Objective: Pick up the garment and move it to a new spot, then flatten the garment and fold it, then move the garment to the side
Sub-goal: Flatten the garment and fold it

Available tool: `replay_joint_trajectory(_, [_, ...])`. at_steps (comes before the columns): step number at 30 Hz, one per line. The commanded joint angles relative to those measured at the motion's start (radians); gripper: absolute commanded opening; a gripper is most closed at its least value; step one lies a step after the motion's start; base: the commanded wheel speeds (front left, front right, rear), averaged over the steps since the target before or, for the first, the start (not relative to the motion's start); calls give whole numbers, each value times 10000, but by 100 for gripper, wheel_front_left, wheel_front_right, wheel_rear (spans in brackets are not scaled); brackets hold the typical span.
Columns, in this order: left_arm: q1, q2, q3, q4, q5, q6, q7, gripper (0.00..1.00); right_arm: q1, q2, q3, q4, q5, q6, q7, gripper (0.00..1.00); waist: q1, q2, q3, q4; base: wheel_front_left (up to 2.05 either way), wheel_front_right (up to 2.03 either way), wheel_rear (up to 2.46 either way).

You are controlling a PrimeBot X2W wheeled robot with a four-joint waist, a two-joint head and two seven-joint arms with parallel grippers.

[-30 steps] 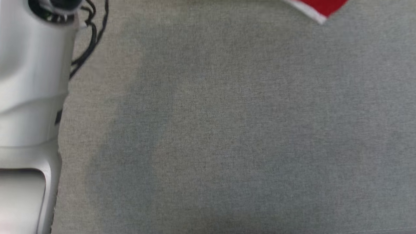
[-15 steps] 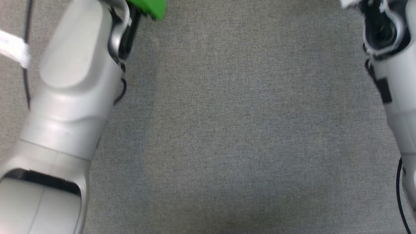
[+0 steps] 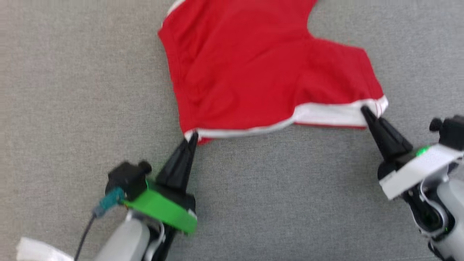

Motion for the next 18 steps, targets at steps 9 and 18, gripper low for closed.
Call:
replay_joint_trajectory(9, [4886,-14,-203,-1664,-973,688,4,0,4776,-1352,-307,-1215,1237,0,288,0,1,0,-3220,225,0,0,0])
replay_joint_trajectory(18, [4231,-207,-408,-2703,-979,980,806,0,4691,-1833,-1550,-2007,1572,0,1223,0,1,0,-2299,919,0,0,0])
